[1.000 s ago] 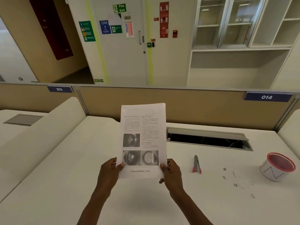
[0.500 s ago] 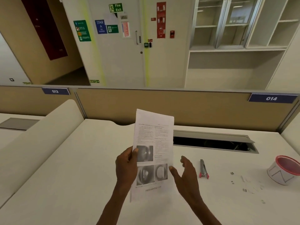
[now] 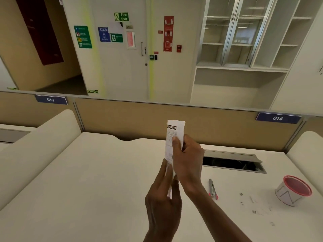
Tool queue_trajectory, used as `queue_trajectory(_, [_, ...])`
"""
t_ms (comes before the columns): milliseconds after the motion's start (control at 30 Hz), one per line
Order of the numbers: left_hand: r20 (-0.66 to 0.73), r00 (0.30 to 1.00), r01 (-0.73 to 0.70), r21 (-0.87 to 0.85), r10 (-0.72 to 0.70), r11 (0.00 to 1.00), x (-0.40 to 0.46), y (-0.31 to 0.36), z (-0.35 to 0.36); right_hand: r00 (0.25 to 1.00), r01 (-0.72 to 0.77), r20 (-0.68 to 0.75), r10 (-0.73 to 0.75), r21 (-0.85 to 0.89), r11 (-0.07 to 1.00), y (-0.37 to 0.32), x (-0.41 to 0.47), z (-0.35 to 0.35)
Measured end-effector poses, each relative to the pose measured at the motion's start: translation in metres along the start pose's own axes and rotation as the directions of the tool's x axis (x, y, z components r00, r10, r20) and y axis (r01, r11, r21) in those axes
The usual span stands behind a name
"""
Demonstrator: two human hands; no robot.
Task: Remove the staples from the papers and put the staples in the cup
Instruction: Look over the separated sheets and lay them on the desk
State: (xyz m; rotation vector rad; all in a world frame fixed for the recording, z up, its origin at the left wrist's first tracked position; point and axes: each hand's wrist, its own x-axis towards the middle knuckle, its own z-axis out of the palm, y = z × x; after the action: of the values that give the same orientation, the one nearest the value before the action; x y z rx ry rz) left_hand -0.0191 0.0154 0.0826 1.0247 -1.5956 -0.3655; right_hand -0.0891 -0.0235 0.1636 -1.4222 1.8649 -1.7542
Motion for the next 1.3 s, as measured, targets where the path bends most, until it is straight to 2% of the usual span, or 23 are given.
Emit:
queue_trajectory(67, [0.058,0.997,0.049,-0.074,-0.044,0.996,0.002,0.002,0.0,0.998,-0.027,0.05,0.024,0.056,0.998,0.002,0.006,-0.009])
queue_trajectory(167, [0.053,0.963,0.269,-0.243,-0.264,0.932,0.017,-0.001,-0.01,0.984,-0.073,0.174,0.047,0.143,0.987,0.0,0.014,-0.026])
queue_trajectory(300, [-0.09,0.848,0.473,-0.318,-0.522,0.822,0.062,-0.026,-0.035,0.946,-0.156,0.317,0.062,0.28,0.947,-0.01,0.019,-0.045])
queue_trajectory(367, [-0.079,0.791,0.528,-0.411,-0.606,0.743,0.081,-0.038,-0.051,0.921,-0.234,0.378,0.097,0.337,0.912,-0.011,0.02,-0.051])
queue_trajectory(433, [0.006,0.803,0.511,-0.521,-0.596,0.684,0.091,-0.043,-0.066,0.906,-0.294,0.4,0.139,0.358,0.886,-0.012,0.019,-0.055])
queue_trajectory(500, [0.039,0.832,0.48,-0.551,-0.554,0.682,0.09,-0.04,-0.077,0.894,-0.339,0.416,0.167,0.384,0.859,-0.01,0.016,-0.056])
queue_trajectory(567, [0.02,0.844,0.457,-0.549,-0.536,0.7,0.084,-0.036,-0.083,0.884,-0.383,0.426,0.191,0.425,0.82,-0.008,0.013,-0.057])
queue_trajectory(733, [-0.064,0.824,0.433,-0.57,-0.564,0.698,0.073,-0.024,-0.09,0.88,-0.423,0.422,0.219,0.484,0.766,-0.004,0.009,-0.056])
queue_trajectory(967, [-0.101,0.838,0.393,-0.569,-0.536,0.722,0.073,-0.018,-0.102,0.84,-0.52,0.461,0.285,0.537,0.665,-0.005,0.008,-0.049])
queue_trajectory(1167, [-0.117,0.833,0.395,-0.558,-0.54,0.73,0.072,-0.018,-0.102,0.829,-0.538,0.476,0.294,0.53,0.656,0.0,0.006,-0.047])
queue_trajectory(1300, [-0.129,0.826,0.39,-0.572,-0.549,0.722,0.076,-0.019,-0.103,0.838,-0.518,0.457,0.299,0.493,0.699,0.006,0.002,-0.046])
